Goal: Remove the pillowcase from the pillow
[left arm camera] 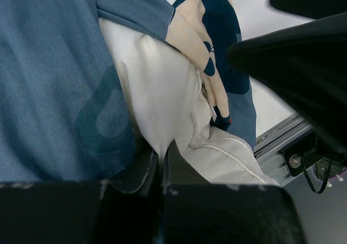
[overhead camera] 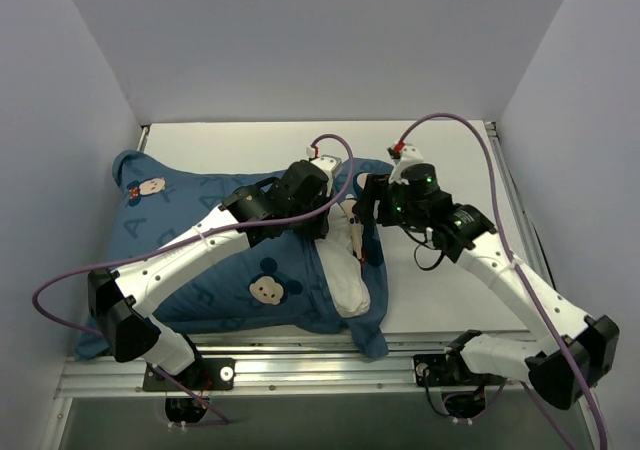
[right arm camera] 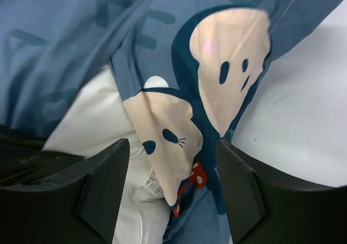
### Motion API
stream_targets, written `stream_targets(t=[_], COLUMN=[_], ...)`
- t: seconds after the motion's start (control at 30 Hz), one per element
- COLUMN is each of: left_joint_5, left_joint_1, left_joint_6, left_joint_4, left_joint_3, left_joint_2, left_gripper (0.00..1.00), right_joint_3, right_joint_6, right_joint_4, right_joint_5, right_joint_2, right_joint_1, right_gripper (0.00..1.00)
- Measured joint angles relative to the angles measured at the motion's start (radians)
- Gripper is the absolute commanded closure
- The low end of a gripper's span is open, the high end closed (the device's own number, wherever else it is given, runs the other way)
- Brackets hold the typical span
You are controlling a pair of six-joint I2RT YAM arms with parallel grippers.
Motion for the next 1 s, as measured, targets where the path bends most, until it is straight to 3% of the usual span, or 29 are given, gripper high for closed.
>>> stream_targets(t=[0.23, 0.37, 0.47, 0.73, 1.0], left_joint_5=[-0.001, -0.003, -0.007, 0.008, 0.036], left_joint_1=[-0.006, -0.006, -0.008, -0.016, -0.016], left_joint_6=[-0.003, -0.005, -0.010, -0.026, -0.032], left_joint_4=[0.002, 0.003, 0.002, -0.016, -0.048], left_joint_3=[-0.008, -0.011, -0.011, -0.055, -0.134], left_joint_2=[0.000, 0.000, -0.004, -0.127, -0.333], left_gripper=[0.98, 0.98, 0.98, 0.98, 0.98], right_joint_3=[0.009, 0.010, 0.008, -0.035, -0.015], right_joint_6=[-0.019, -0.035, -0.036, 0.019, 0.088], right_joint_4=[0.035, 0.071, 0.091, 0.097, 0.086], right_joint_5=[0.045, 0.093, 0.119, 0.005, -0.141], right_joint_2=[0.146, 0.188, 0.207, 0.209, 0.269], right_joint_1=[0.081, 0.089, 0.060, -0.209, -0.299], right_gripper=[0.41, 0.78, 0.99, 1.00, 1.00])
